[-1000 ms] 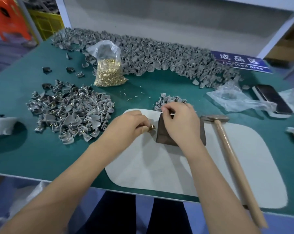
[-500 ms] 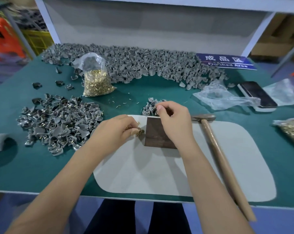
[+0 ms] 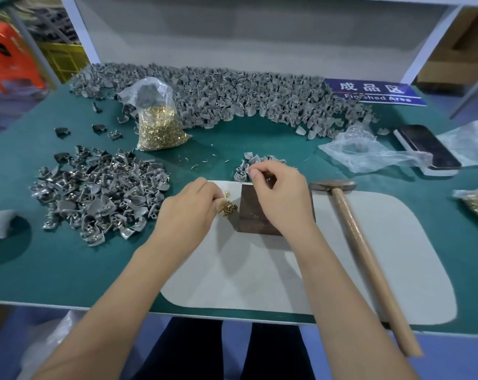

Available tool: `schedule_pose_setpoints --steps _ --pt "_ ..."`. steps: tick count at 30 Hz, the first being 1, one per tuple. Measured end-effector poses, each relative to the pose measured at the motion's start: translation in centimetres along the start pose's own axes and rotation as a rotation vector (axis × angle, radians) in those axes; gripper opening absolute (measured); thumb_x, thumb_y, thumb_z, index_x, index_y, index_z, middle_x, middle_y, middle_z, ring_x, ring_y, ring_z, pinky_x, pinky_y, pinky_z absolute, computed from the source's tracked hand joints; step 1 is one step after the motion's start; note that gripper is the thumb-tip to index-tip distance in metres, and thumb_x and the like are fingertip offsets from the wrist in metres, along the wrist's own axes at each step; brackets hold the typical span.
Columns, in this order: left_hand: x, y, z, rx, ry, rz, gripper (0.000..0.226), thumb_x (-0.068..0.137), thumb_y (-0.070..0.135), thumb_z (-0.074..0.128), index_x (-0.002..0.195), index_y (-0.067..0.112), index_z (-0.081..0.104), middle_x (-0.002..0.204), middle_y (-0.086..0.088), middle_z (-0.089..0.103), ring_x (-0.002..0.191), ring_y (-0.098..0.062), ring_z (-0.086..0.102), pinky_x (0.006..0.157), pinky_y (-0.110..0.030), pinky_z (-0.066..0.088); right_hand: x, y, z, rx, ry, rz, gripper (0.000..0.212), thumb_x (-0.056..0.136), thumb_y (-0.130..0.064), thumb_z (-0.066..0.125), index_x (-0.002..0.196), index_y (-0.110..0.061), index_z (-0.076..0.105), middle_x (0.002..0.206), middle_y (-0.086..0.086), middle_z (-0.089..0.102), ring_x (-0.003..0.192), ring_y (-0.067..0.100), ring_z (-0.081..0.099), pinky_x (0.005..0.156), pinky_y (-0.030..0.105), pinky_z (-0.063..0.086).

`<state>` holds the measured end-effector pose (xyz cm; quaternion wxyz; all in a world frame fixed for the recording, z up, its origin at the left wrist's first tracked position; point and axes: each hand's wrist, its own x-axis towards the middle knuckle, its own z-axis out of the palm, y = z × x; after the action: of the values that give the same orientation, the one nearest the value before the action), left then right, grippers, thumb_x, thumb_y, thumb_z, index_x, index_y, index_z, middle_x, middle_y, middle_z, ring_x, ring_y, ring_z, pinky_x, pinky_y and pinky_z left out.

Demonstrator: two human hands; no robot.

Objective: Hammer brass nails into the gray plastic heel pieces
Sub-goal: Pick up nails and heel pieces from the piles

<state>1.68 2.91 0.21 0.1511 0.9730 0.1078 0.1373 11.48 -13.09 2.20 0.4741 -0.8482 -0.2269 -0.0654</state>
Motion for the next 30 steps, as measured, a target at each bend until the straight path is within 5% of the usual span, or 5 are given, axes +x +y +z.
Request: schedule_pose_setpoints --steps 6,19,30 --pt "-1.1 0.0 0.0 -0.066 0.090 -0.023 0.009 0.093 0.040 0.069 0.091 0.032 0.069 0.089 0.011 0.060 0.083 -0.012 0.059 0.060 -0.032 0.042 -0.1 0.0 0.1 0.005 0.003 0.015 0.015 0.099 -0.022 0.062 0.097 -0.025 0.077 0.096 -0.015 0.074 0.090 0.005 0.064 0.083 0.030 0.052" --pt "-2.7 -0.1 1.4 -0.269 0.168 0.003 0.010 0.094 0.032 0.069 0.098 0.025 0.075 0.092 0.012 0.064 0.088 -0.015 0.057 0.073 -0.039 0.052 -0.1 0.0 0.2 -0.011 0.002 0.023 0.015 0.100 -0.024 0.063 0.099 -0.024 0.077 0.096 -0.014 0.075 0.087 0.005 0.064 0.081 0.034 0.054" --pt "-3.5 0.5 1.0 -0.251 0.151 0.053 0.014 0.087 0.030 0.075 0.099 0.036 0.071 0.097 0.020 0.062 0.086 0.000 0.054 0.067 -0.026 0.048 0.0 0.4 0.3 0.026 0.001 0.027 0.015 0.100 -0.024 0.063 0.099 -0.025 0.078 0.093 -0.017 0.073 0.087 0.001 0.062 0.073 0.012 0.046"
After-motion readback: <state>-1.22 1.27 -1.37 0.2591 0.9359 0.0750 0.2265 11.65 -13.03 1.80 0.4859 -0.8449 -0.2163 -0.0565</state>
